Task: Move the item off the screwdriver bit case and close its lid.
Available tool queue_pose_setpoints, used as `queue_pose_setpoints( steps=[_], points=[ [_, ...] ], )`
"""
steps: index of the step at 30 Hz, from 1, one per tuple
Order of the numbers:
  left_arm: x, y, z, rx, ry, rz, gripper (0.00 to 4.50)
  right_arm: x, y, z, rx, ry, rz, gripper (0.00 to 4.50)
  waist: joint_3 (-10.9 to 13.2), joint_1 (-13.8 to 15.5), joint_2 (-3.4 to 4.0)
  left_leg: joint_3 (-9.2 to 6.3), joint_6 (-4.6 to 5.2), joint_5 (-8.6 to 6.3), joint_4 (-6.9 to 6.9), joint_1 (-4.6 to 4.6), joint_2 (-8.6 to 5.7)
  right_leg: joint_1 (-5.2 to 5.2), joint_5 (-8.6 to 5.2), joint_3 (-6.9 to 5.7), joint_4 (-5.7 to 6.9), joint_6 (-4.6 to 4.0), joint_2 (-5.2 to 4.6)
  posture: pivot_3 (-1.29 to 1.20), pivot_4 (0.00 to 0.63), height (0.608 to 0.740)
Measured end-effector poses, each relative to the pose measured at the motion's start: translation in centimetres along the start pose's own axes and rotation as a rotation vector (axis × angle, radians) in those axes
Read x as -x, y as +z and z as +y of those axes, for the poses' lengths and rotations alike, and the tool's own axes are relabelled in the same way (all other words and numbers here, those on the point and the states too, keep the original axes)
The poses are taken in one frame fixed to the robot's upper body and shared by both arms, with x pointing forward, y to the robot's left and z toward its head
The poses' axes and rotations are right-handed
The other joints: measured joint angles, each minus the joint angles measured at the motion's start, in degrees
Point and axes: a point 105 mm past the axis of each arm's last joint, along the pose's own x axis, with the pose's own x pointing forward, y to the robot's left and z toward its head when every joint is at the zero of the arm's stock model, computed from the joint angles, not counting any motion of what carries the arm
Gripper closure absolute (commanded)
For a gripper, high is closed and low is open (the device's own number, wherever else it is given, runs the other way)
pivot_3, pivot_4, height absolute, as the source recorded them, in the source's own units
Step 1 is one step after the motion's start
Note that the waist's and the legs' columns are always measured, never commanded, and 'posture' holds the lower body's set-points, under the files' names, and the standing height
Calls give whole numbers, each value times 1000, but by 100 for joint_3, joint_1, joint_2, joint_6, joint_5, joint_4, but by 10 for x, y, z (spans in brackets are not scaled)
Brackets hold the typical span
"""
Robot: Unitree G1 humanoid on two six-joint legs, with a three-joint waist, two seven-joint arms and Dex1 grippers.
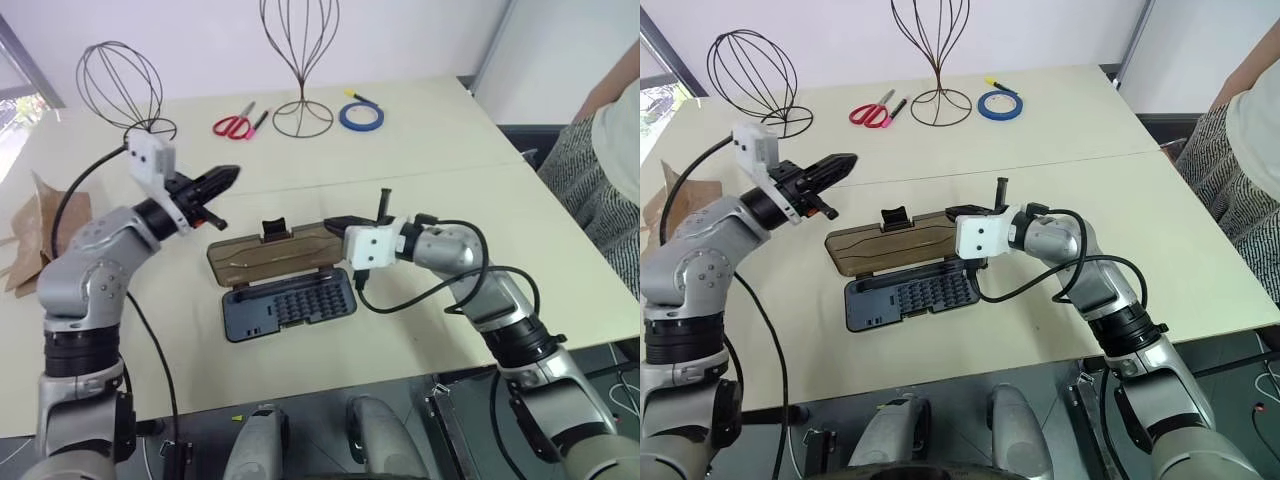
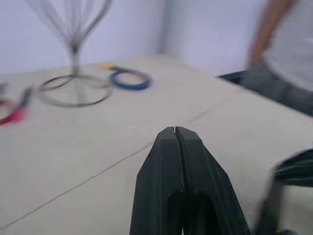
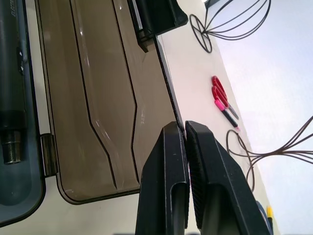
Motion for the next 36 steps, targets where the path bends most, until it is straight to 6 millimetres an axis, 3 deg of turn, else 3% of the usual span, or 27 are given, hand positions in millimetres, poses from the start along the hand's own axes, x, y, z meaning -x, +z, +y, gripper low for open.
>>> queue_pose_setpoints(
  steps=[4,10,19,23,26,27,29,36],
  points=[
    [20,-30,14,-21,27,106,4500,0,-1,1,-3,1,2,4475,0,5,0,1,0,0,-3,-1,0,-1,0,0,-2,0,-3,0,150,740],
    [34,-67,-2,67,-83,227,4500,-1,-4,2,-10,4,9,4475,0,28,-3,0,-1,1,-1,-2,-1,0,0,-1,-1,0,-6,0,150,740],
    [37,-71,-16,109,-151,247,4500,-3,-1,3,-9,5,-4,4475,0,11,-3,-2,-1,1,-2,-2,0,-1,0,-1,-1,0,-4,0,150,740],
    [37,-71,-16,108,-151,246,4500,-4,0,3,-28,3,-5,3169,0,12,-3,-1,-1,1,-1,-2,0,-1,0,-1,0,0,-5,0,150,740],
    [36,-70,-17,103,-154,244,4500,-5,-1,3,-36,2,-2,1677,0,19,-3,-1,-1,1,-1,-2,0,0,0,-1,0,0,-7,0,150,740],
    [36,-70,-17,100,-154,244,4500,-5,-2,4,-43,4,3,977,0,19,-3,0,-1,1,-1,-2,0,0,0,-1,0,0,-7,0,150,740],
    [36,-70,-17,97,-154,244,4500,-4,-3,5,-59,18,9,189,0,18,-3,-1,-1,1,-1,-2,0,0,0,-1,0,0,-7,0,150,740],
    [34,-72,-22,91,-172,255,4500,7,-6,7,-221,120,29,80,1,27,-3,-1,-1,1,0,-3,0,0,0,-1,0,0,-7,0,150,740]
  ],
)
